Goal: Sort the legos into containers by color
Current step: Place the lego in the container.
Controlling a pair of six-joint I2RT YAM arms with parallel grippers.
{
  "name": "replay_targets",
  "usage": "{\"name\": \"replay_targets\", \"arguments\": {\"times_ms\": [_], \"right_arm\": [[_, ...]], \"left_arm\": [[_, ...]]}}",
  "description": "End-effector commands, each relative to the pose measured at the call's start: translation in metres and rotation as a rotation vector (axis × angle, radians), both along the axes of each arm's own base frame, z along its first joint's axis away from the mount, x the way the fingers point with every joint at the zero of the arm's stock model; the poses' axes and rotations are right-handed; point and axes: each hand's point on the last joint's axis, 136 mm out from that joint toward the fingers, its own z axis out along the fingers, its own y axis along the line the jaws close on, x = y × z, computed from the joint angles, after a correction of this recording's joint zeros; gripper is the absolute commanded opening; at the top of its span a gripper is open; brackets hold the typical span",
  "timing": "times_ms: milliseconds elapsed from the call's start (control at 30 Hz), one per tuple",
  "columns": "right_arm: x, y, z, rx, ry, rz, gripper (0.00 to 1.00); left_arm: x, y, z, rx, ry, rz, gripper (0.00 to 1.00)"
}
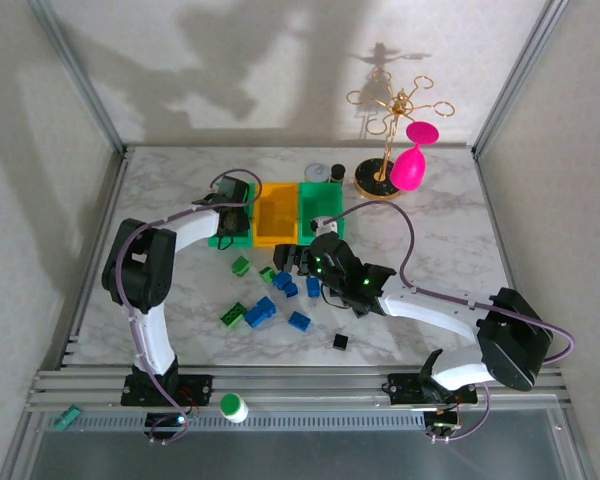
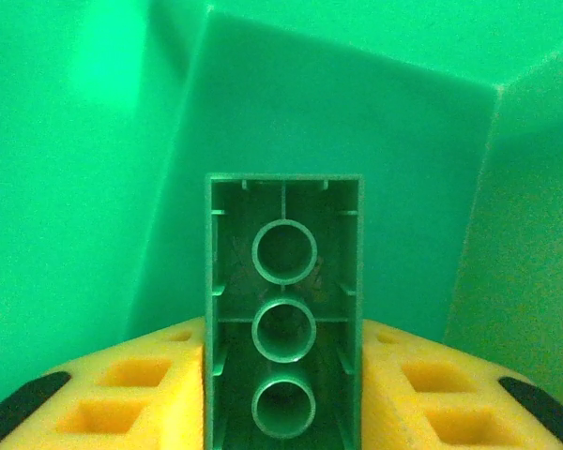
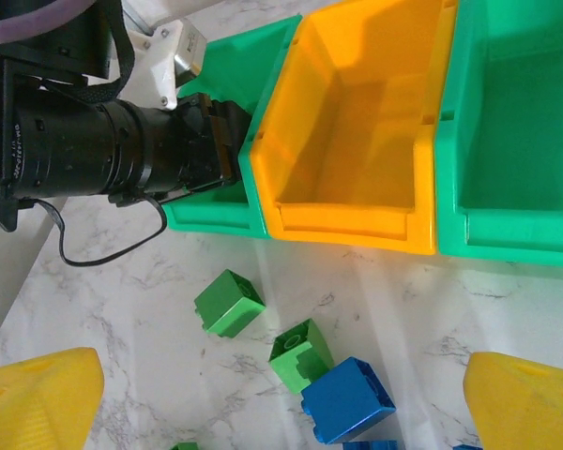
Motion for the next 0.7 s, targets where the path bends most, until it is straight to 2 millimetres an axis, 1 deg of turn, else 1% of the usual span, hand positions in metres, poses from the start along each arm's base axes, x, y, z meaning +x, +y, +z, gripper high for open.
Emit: {"name": "replay_targets", "arguments": {"times_ms": [0, 200, 300, 433, 600, 667], "right_arm": [[0.000, 0.007, 0.005, 0.004, -0.017, 0.022, 0.99], [0.000, 0.006, 0.006, 0.010, -0.017, 0.018, 0.99], [-0.001, 0.006, 0.006, 0.013, -0.015, 0.018, 0.99], [-0.002, 0.005, 0.009, 0.022, -0.018, 0.018, 0.99], [-0.002, 0.003, 0.010, 0.033, -0.017, 0.013, 0.99], [-0.003, 0.002, 0.012, 0.036, -0.019, 0.014, 0.99]], "left_arm": [[0.007, 0.002, 0.003, -0.004, -0.006, -0.002, 0.42], [0.007, 0.001, 0.014, -0.014, -0.024, -0.004, 0.45], [0.007, 0.001, 0.025, -0.021, -0.040, -0.004, 0.44], [0.007, 0.000, 0.045, -0.039, -0.077, 0.004, 0.41], [0.006, 0.000, 0.063, -0.054, -0.103, 0.003, 0.38], [0.003, 0.004, 0.072, -0.045, -0.114, 0.017, 0.37]]}}
